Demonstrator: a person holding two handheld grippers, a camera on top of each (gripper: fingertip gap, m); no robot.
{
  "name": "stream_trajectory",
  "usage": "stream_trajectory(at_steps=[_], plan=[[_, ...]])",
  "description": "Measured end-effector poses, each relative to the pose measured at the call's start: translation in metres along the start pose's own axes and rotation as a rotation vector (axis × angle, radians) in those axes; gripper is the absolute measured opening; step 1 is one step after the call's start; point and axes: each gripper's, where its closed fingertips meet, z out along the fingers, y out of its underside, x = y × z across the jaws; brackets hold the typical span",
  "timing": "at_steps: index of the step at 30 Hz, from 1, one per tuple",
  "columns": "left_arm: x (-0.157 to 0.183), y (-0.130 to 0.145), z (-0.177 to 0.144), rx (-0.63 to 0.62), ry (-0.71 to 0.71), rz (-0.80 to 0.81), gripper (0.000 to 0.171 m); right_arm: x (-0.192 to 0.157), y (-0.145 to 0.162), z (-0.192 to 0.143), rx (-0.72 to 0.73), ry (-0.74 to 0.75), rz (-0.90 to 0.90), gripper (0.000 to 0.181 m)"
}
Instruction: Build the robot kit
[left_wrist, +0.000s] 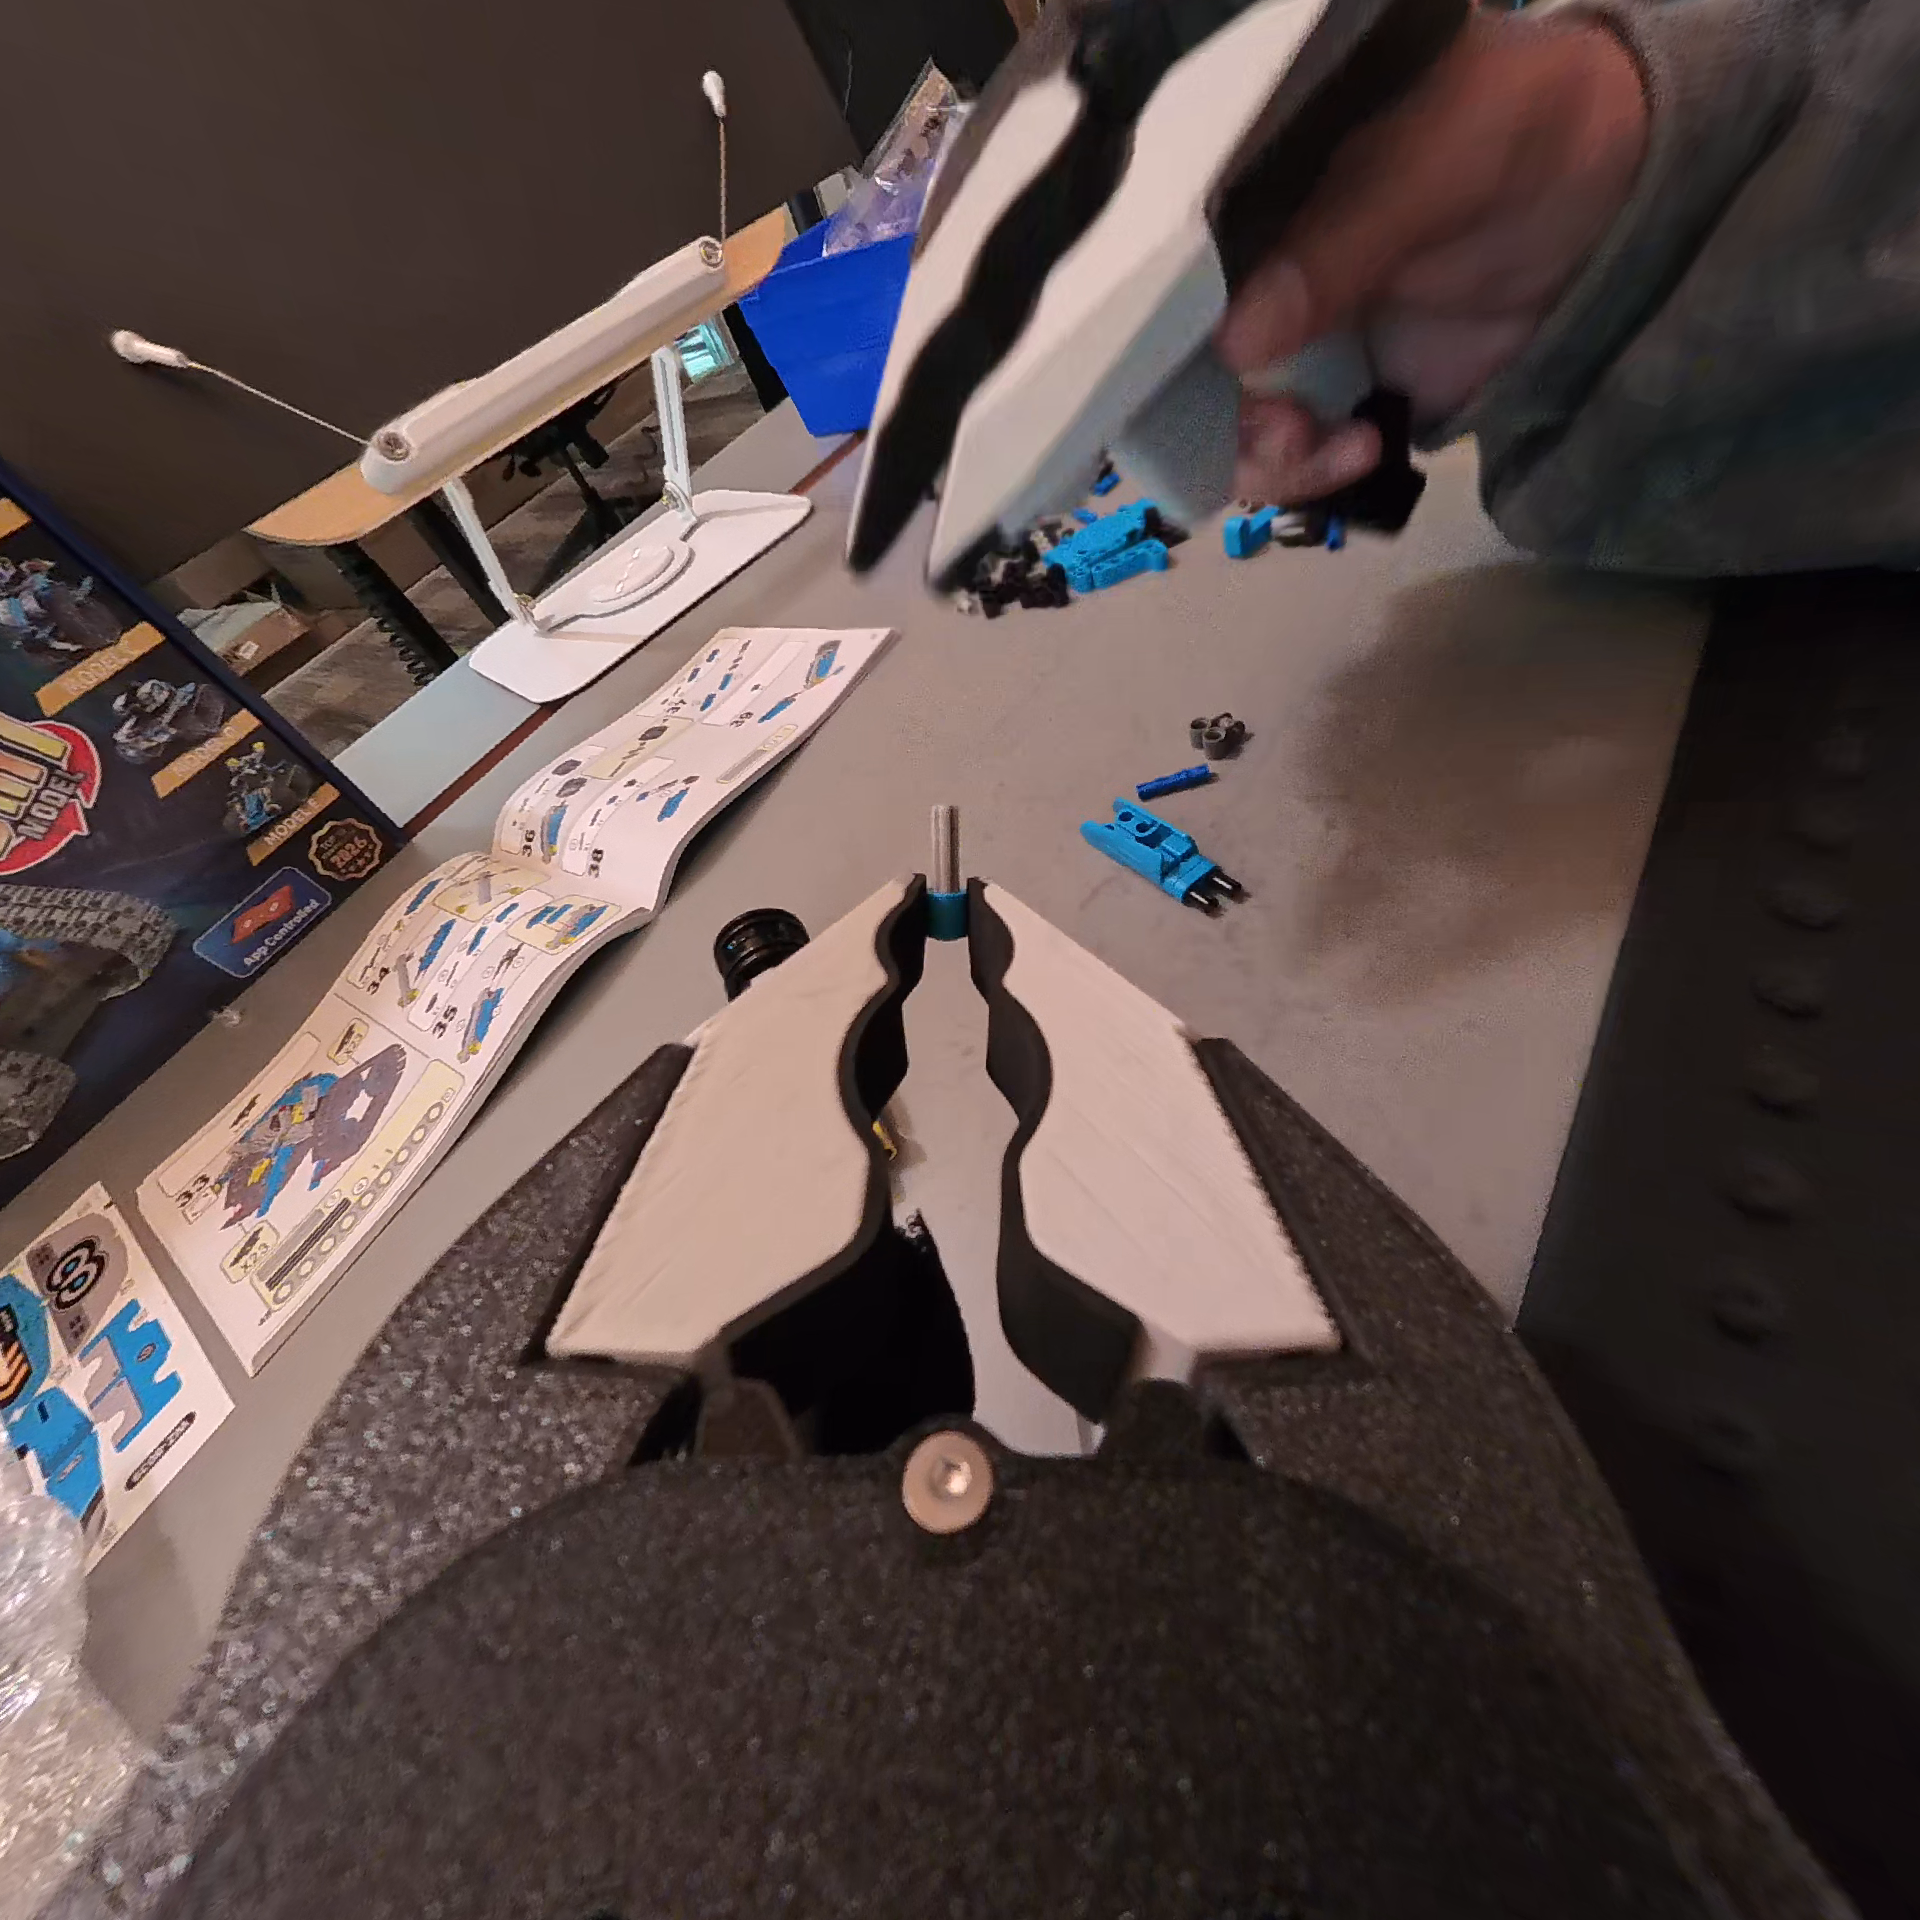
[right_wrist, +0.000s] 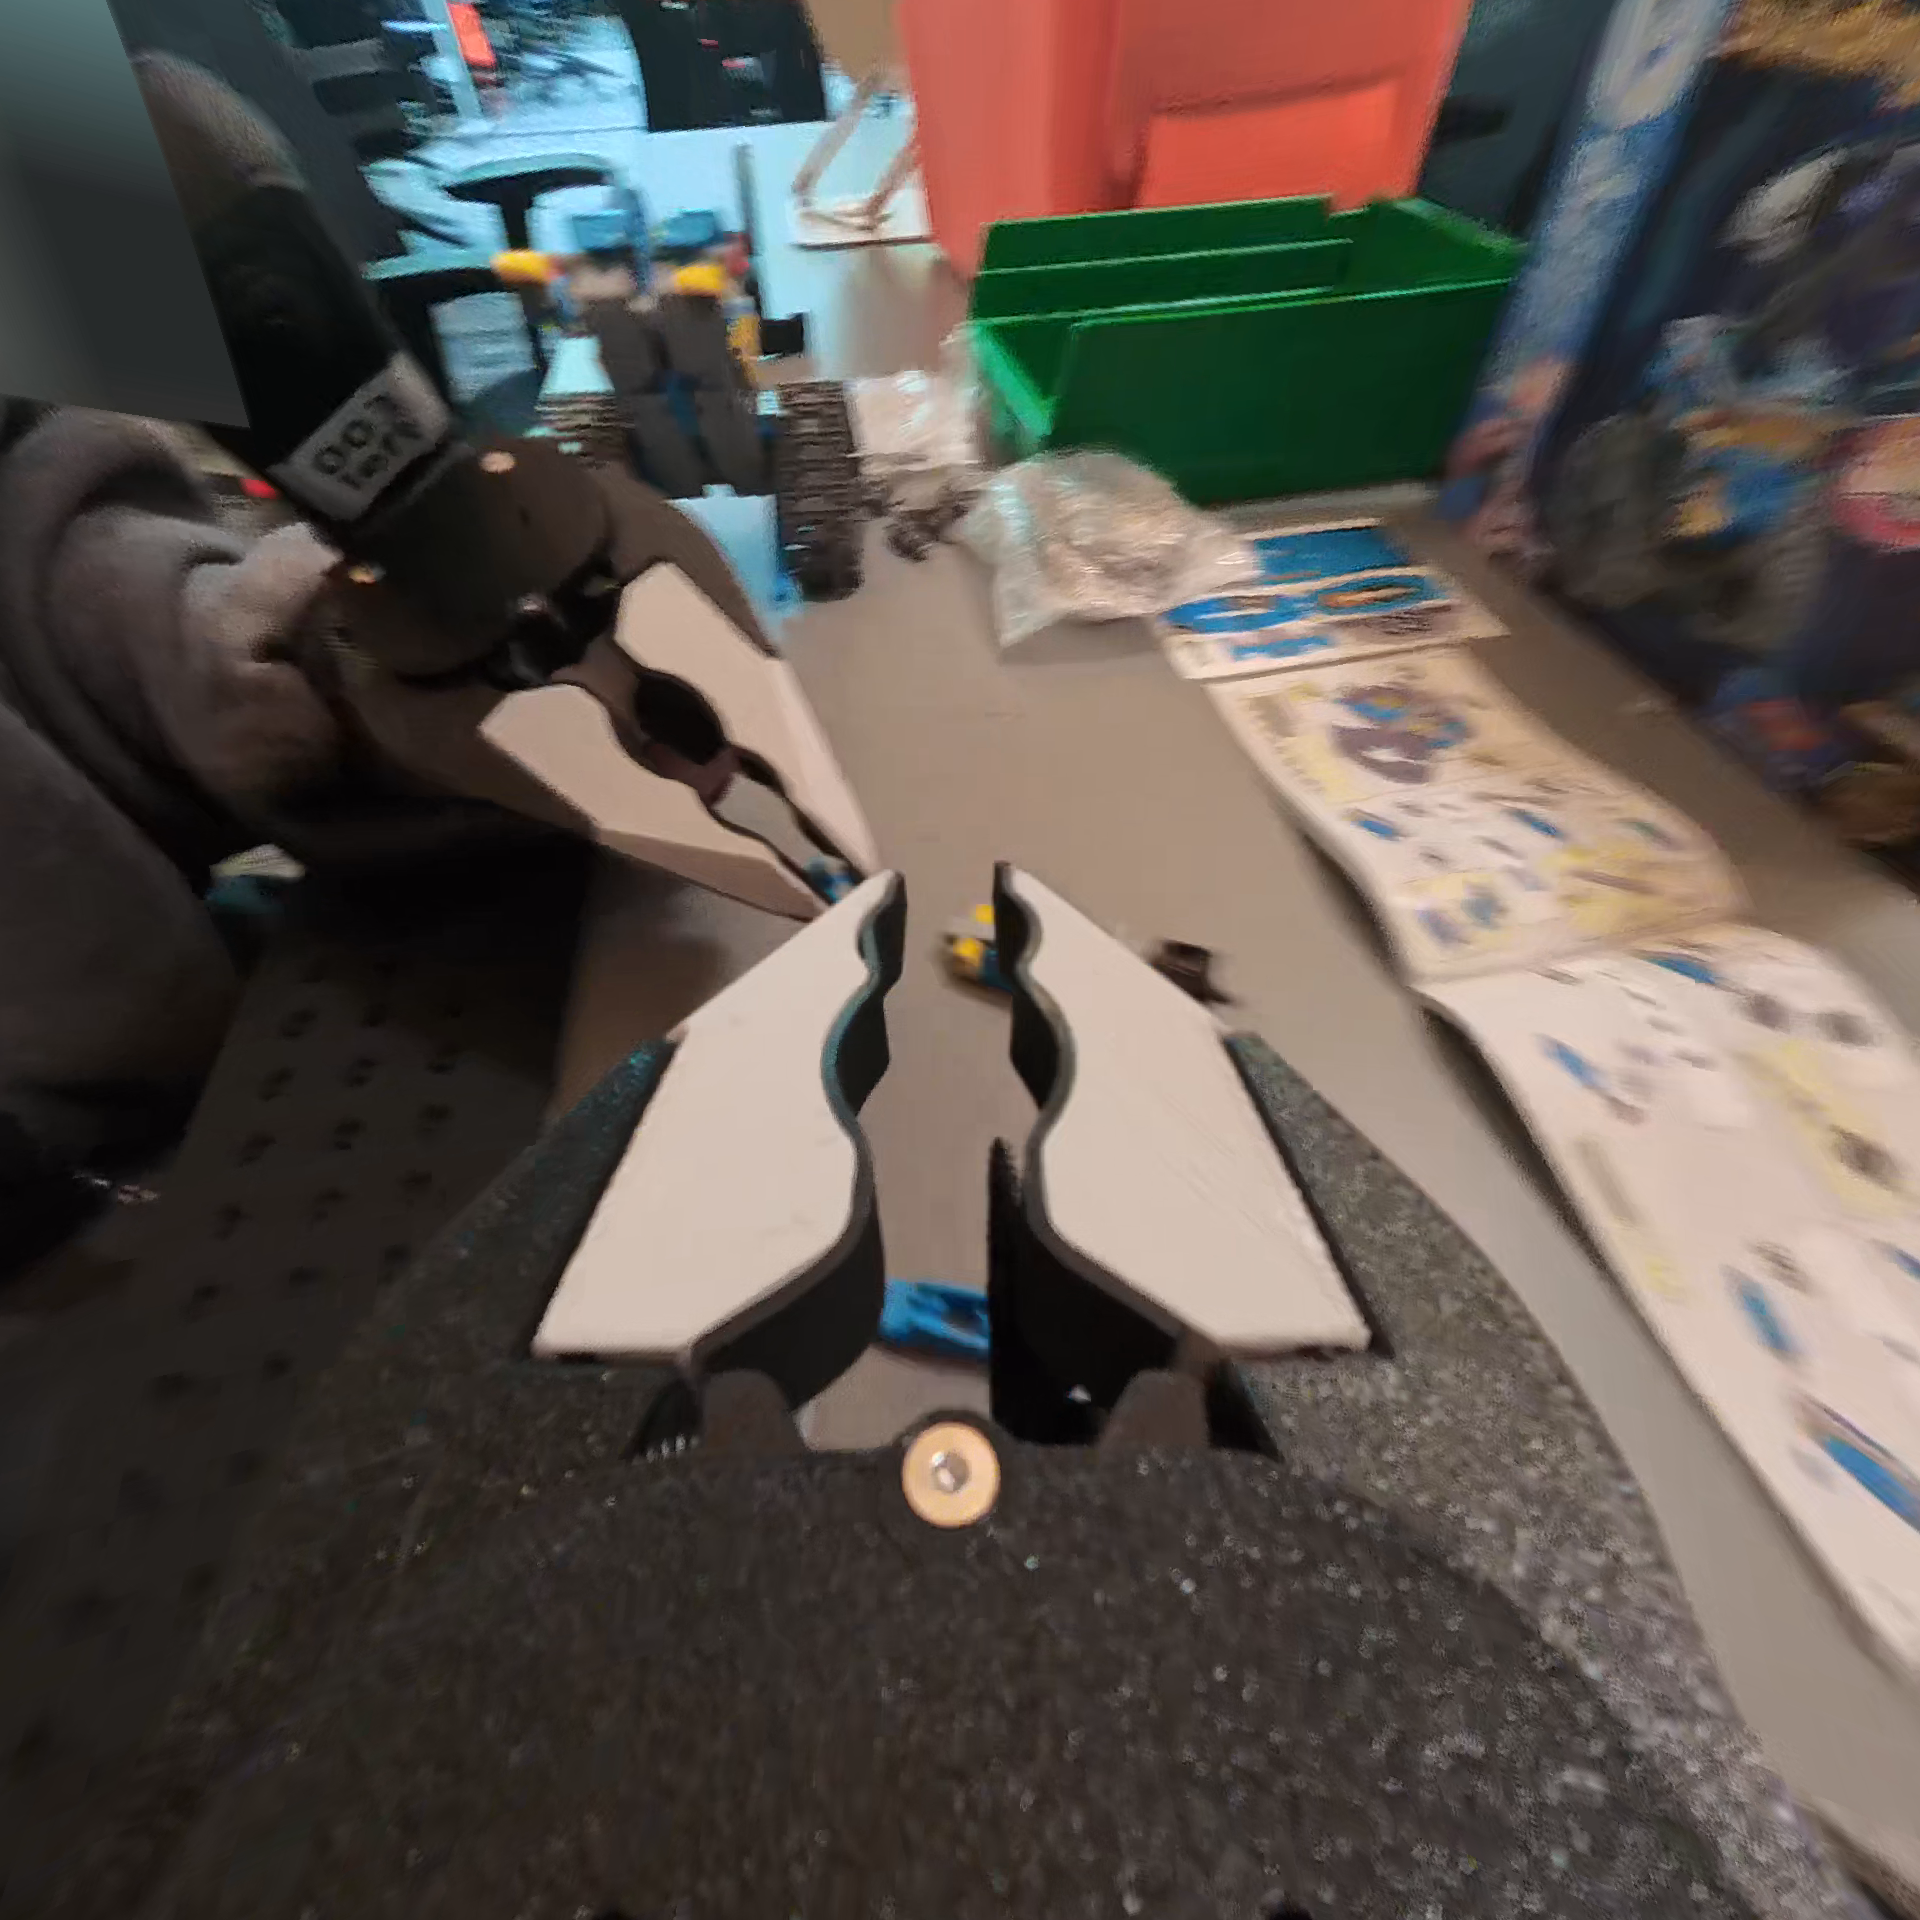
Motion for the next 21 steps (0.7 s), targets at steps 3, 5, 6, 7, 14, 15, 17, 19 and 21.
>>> stream_trajectory(at_steps=[3,5,6,7,14,15,17,19,21], plan=[[-0.001,-0.002,-0.001,0.015,0.004,-0.019,0.006,0.034,0.030,-0.048,-0.175,0.111,0.061,0.017],[-0.002,0.000,0.000,0.009,0.004,-0.027,0.007,0.037,0.072,-0.066,-0.370,0.154,0.090,0.019],[-0.003,0.000,0.000,0.009,0.001,-0.029,0.007,0.029,0.086,-0.068,-0.413,0.141,0.105,0.019],[-0.003,-0.001,0.000,0.014,0.000,-0.029,0.006,0.021,0.095,-0.065,-0.435,0.125,0.125,0.018],[-0.003,0.000,-0.001,0.014,-0.007,-0.025,0.006,0.018,0.129,-0.048,-0.574,0.181,0.122,0.019],[-0.003,0.000,0.000,0.012,-0.005,-0.028,0.006,0.017,0.129,-0.045,-0.571,0.174,0.121,0.019],[-0.003,0.001,0.000,0.010,-0.003,-0.033,0.007,0.018,0.129,-0.041,-0.562,0.183,0.112,0.019],[-0.004,0.000,0.000,0.015,-0.004,-0.038,0.006,0.023,0.127,-0.039,-0.535,0.207,0.109,0.018],[-0.004,0.001,0.000,0.015,0.001,-0.044,0.007,0.028,0.125,-0.039,-0.492,0.238,0.125,0.017]])
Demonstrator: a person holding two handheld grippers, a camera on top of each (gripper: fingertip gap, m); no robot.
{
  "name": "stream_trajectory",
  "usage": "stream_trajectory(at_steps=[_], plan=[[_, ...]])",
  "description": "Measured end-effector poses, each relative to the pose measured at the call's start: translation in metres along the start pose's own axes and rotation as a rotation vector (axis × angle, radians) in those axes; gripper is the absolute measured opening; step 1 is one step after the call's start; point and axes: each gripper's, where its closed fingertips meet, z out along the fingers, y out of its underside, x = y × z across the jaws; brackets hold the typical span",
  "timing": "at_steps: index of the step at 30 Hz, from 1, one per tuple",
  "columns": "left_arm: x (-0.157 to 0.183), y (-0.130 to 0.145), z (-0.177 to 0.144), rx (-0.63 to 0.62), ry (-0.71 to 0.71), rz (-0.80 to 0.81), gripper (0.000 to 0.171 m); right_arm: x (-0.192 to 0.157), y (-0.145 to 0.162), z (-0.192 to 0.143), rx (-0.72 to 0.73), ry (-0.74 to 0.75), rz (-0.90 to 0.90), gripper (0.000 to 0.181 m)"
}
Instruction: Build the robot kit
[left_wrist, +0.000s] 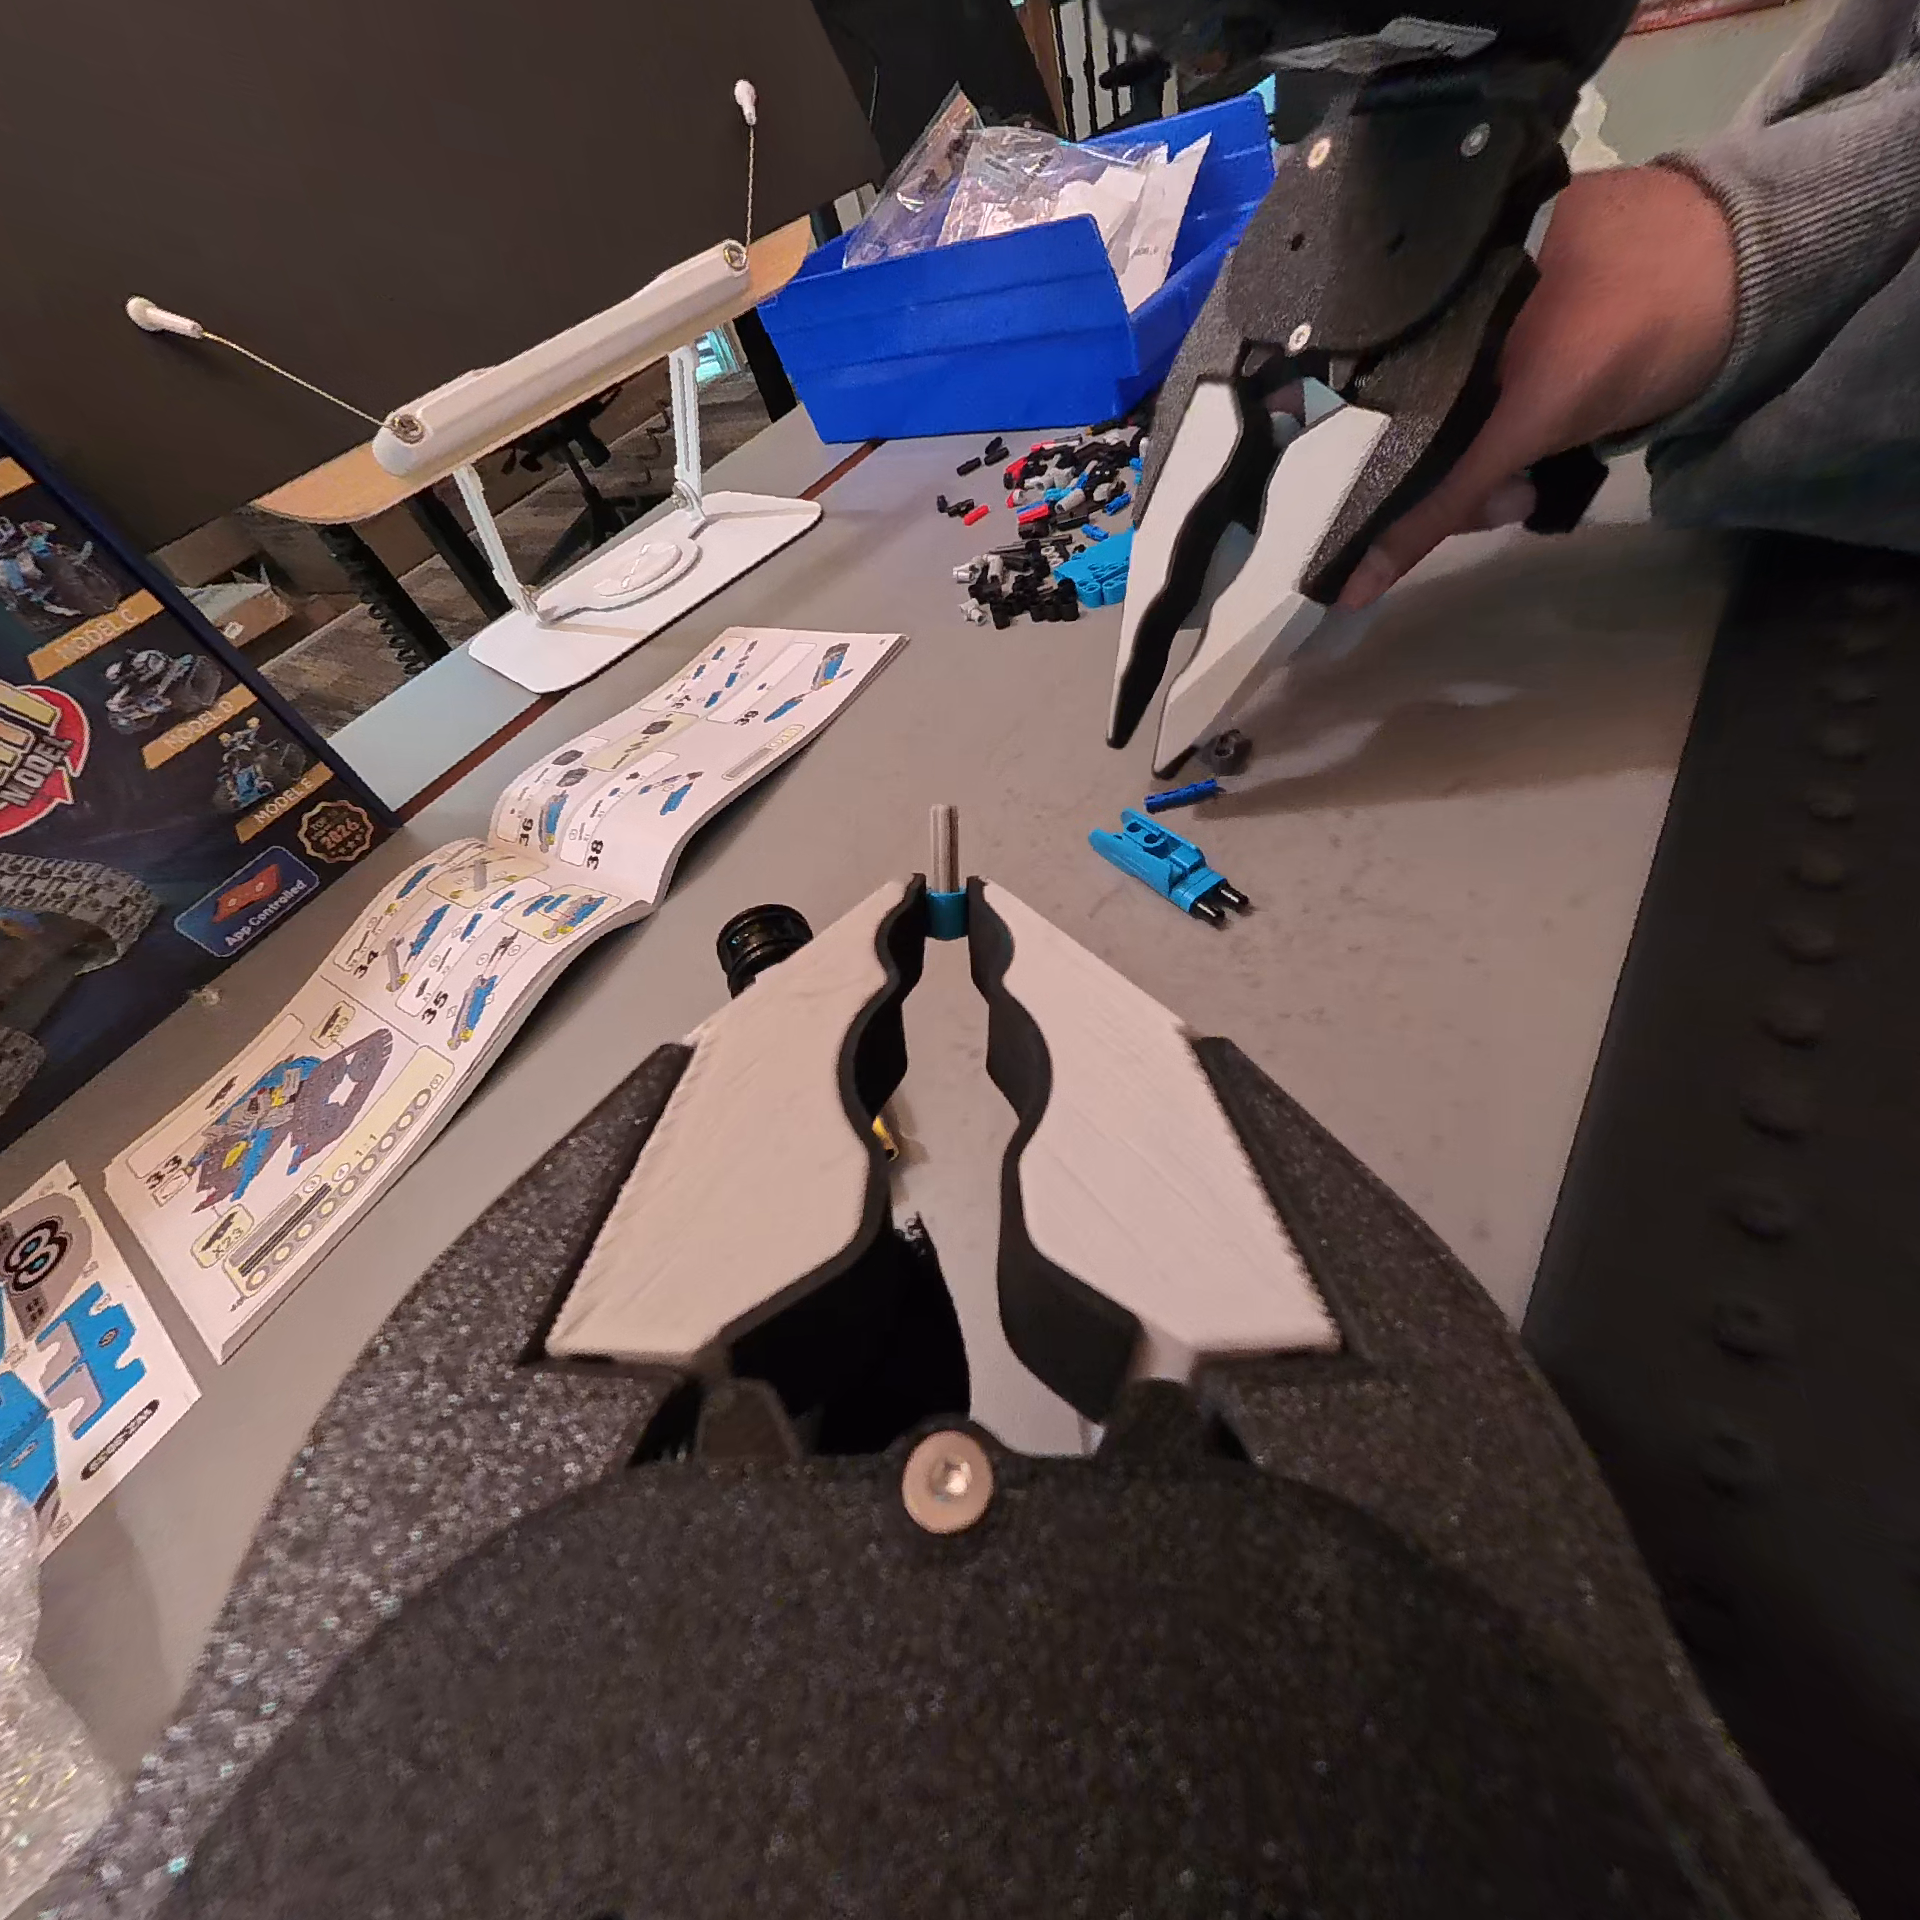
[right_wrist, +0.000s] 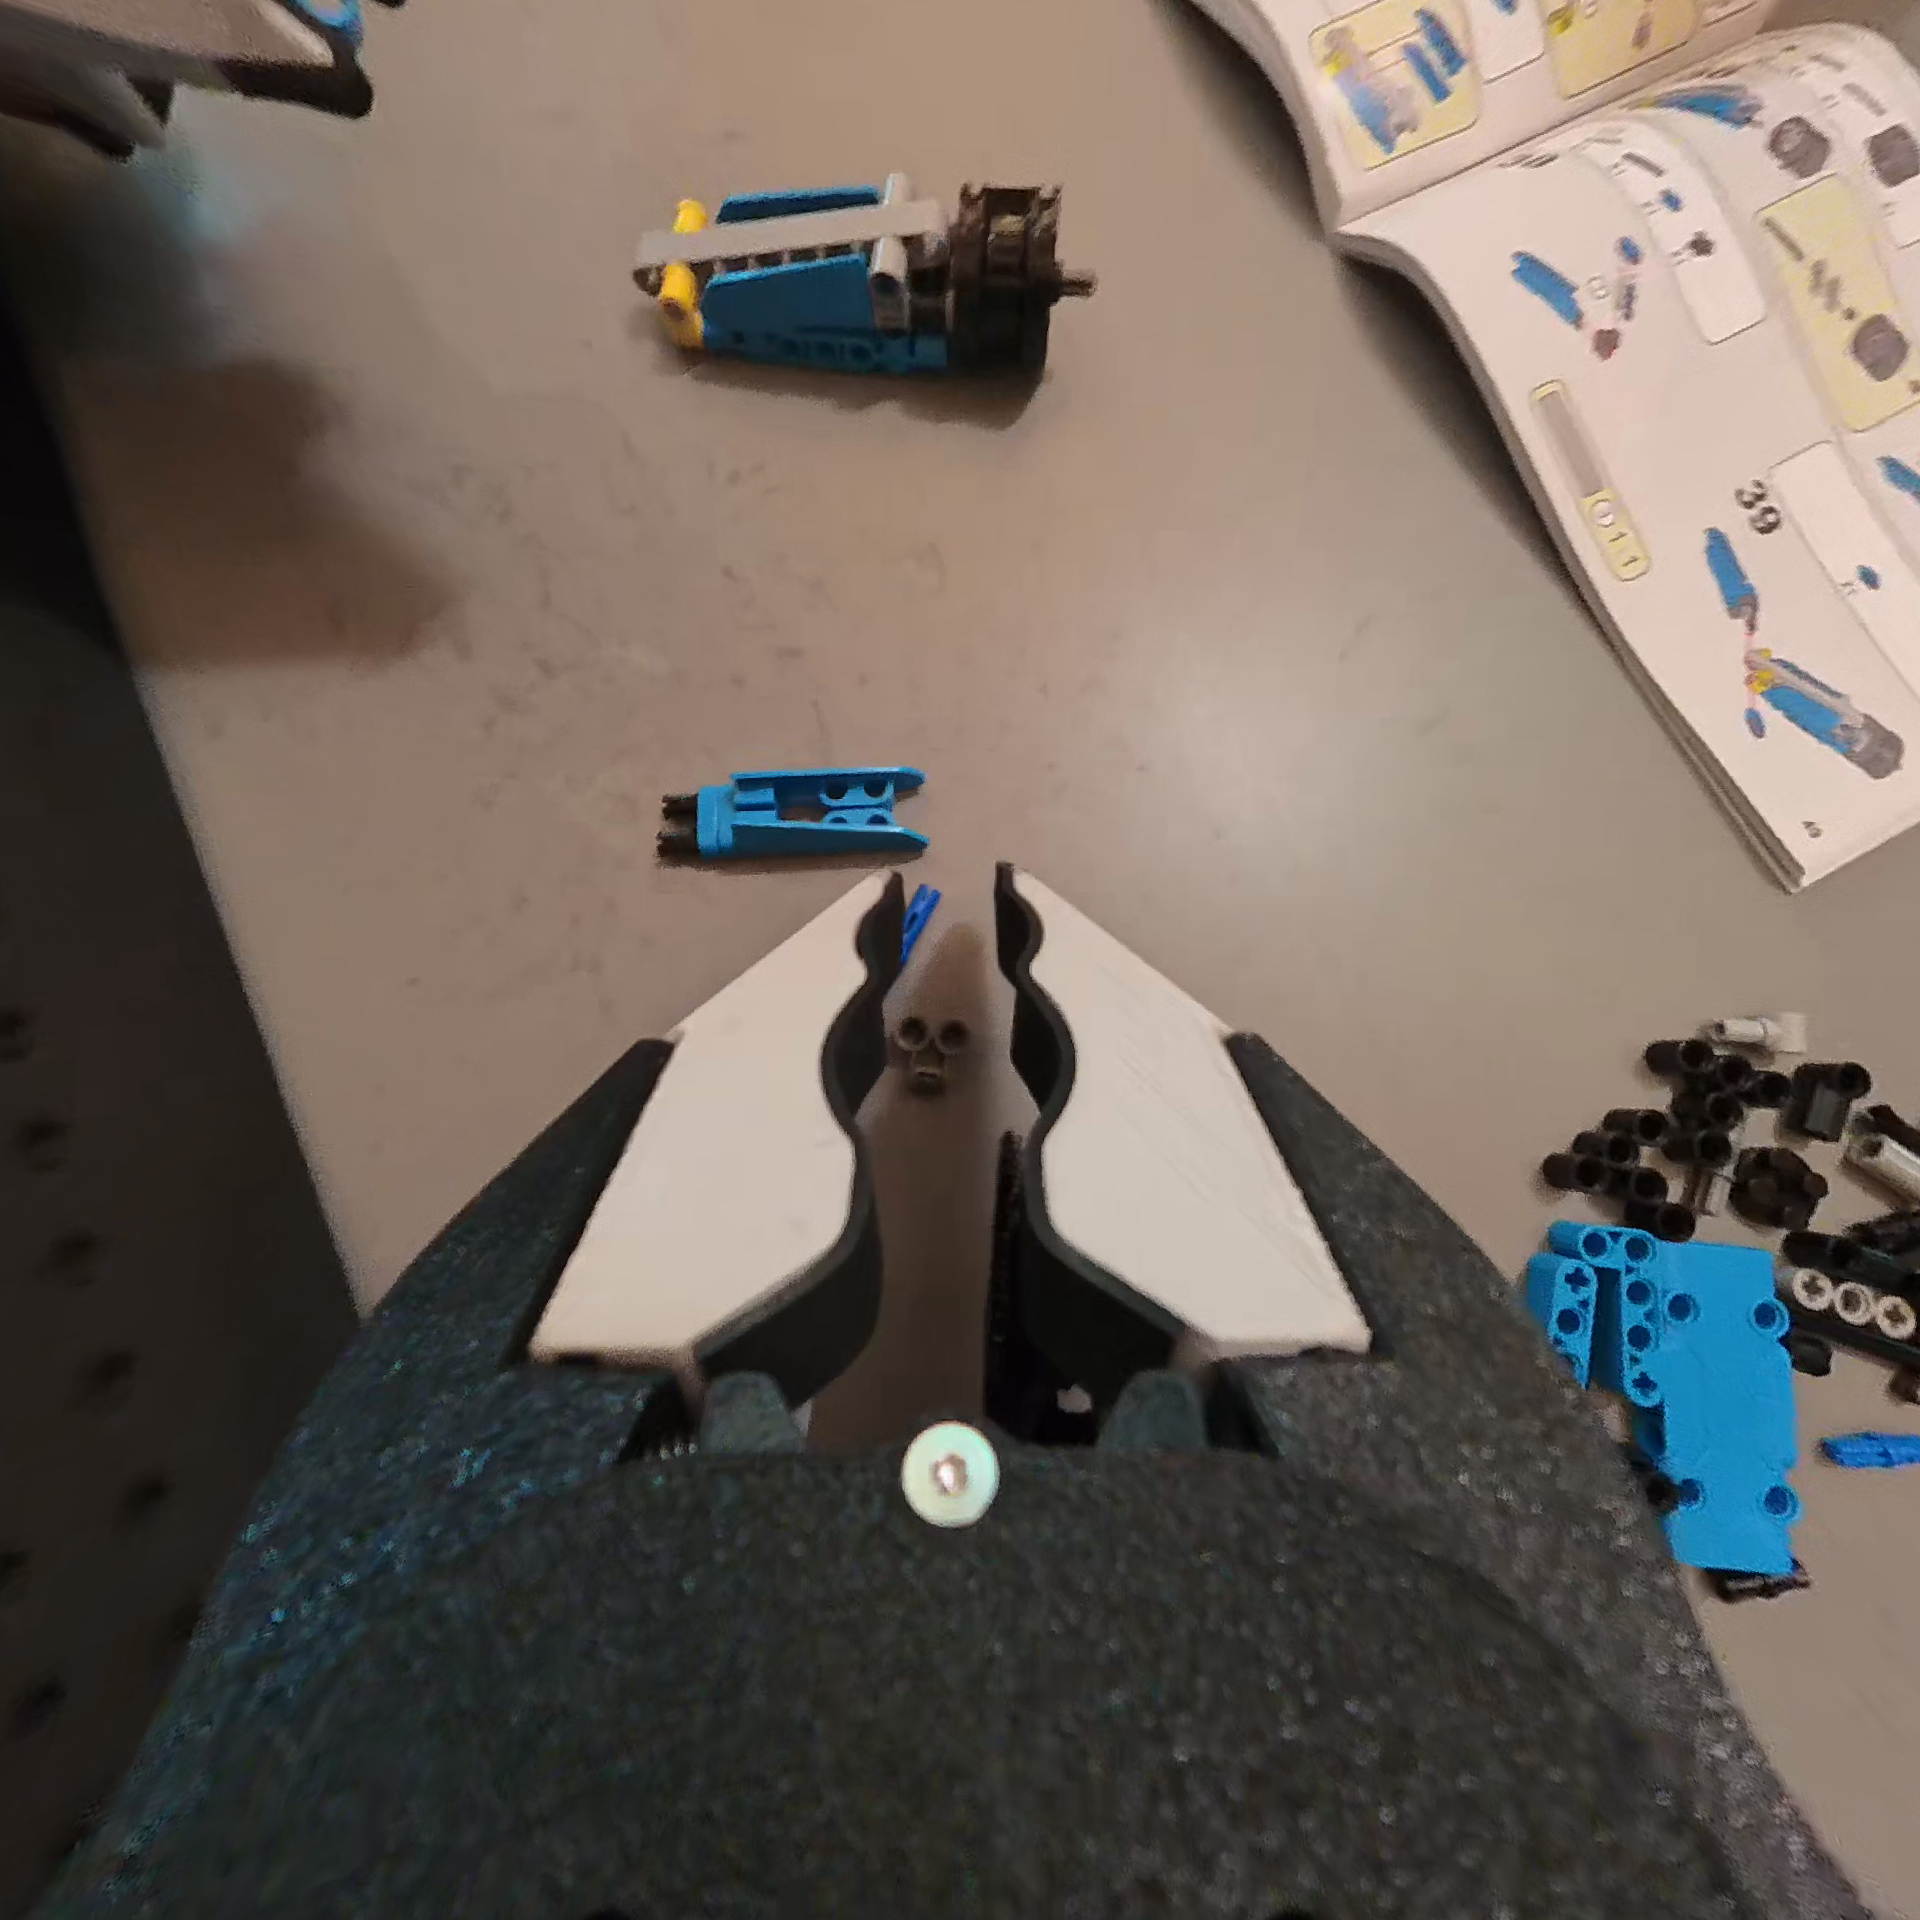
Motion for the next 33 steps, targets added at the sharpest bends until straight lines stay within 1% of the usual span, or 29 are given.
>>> stream_trajectory(at_steps=[2,4,12,22,27,33], plan=[[0.000,0.000,0.000,0.001,0.001,-0.004,0.007,0.001,0.000,-0.003,0.019,0.024,0.043,0.017],[0.000,0.000,0.000,0.005,0.004,-0.007,0.006,-0.004,0.003,-0.007,0.005,0.021,0.081,0.018],[0.000,0.000,0.001,0.009,0.014,-0.021,0.006,-0.006,0.012,-0.007,-0.026,0.106,0.086,0.019],[0.000,0.000,0.001,0.011,0.015,-0.024,0.007,-0.012,0.014,-0.002,-0.047,0.088,0.109,0.022],[0.000,0.000,0.000,0.010,0.015,-0.024,0.007,-0.013,0.012,-0.004,-0.061,0.112,0.084,0.021],[0.000,0.000,0.001,0.009,0.015,-0.019,0.007,-0.002,0.008,-0.007,-0.051,0.142,0.171,0.017]])
